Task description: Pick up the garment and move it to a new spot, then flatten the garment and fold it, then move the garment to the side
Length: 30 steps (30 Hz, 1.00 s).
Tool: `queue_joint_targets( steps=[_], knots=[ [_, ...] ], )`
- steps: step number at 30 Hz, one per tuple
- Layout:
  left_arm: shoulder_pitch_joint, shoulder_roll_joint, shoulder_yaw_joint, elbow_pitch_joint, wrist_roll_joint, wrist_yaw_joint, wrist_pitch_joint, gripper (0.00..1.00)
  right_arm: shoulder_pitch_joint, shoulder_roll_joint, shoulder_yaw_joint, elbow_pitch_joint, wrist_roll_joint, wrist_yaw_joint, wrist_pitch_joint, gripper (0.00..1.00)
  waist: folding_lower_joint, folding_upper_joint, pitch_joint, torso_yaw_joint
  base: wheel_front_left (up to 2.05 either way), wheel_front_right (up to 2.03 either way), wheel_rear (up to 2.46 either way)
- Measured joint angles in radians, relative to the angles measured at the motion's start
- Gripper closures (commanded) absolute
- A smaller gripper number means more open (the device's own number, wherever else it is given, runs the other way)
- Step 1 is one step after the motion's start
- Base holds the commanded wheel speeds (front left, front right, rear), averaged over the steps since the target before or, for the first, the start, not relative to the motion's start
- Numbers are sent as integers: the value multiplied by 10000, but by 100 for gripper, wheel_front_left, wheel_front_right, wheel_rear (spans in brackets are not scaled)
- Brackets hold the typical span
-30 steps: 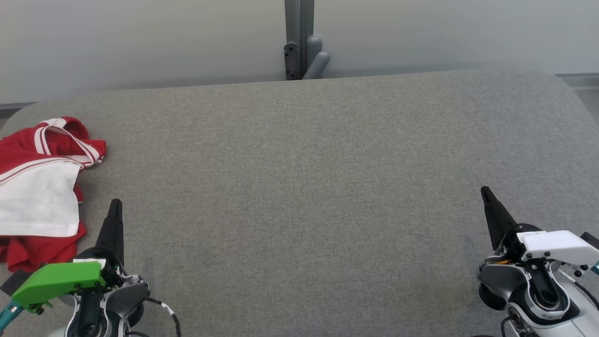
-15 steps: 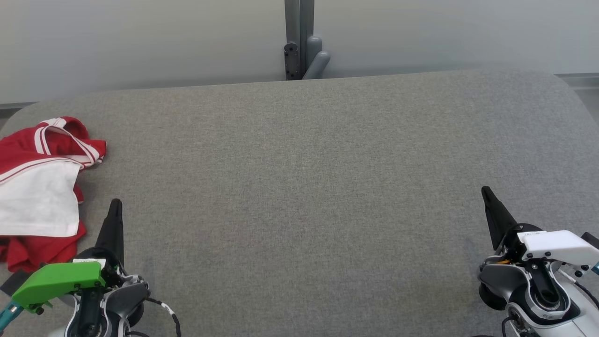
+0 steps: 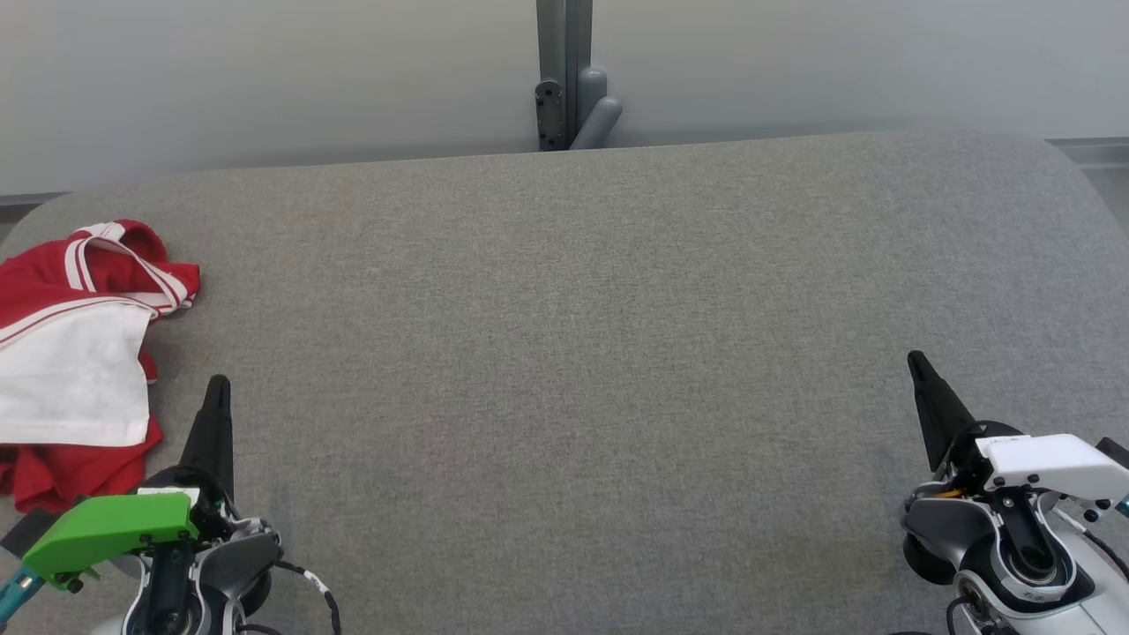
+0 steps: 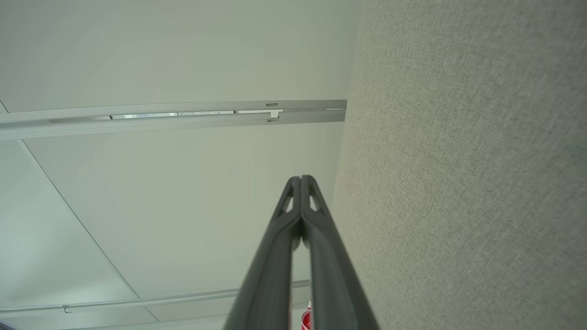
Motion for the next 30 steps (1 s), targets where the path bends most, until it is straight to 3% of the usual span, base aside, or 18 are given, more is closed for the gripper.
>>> queue_joint_targets(
  steps=[20,21,30],
  knots=[
    [0,0,0,-2,0,0,0,100,-3,-38,52,-33,27,0,-73,100,0,0,1,0,0,0,0],
    [14,-4,-4,29,0,4,-10,0,19,-23,59,0,25,0,-73,0,0,0,1,0,0,0,0],
    [413,-69,-194,579,38,6,-213,0,454,399,155,337,-222,-2,-73,0,0,15,2,-1,0,0,0]
  ],
)
